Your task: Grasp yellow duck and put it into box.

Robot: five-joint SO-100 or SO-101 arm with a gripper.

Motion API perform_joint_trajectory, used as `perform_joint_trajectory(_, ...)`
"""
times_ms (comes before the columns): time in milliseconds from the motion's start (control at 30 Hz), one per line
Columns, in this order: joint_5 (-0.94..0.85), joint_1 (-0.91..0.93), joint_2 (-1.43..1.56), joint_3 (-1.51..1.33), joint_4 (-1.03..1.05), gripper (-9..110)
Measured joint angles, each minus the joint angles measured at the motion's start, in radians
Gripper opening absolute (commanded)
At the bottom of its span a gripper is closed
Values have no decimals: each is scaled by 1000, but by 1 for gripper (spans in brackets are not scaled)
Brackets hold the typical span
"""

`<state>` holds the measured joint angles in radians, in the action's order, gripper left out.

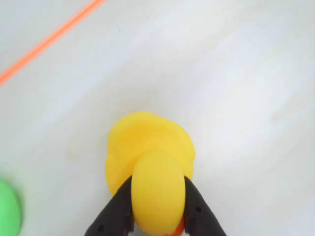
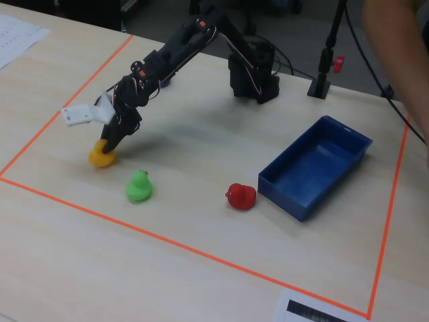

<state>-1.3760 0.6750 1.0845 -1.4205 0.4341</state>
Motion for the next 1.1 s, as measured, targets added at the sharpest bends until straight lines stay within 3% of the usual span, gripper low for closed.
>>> perform_joint_trajectory(233, 67, -23, 250, -74, 282, 0)
perform_joint_trajectory(467, 80, -221, 673, -357, 574, 0)
perform_joint_trajectory(800, 201, -675, 1335, -747, 877, 0)
perform_joint_trajectory(1100, 333, -1115, 1365, -653, 991, 0)
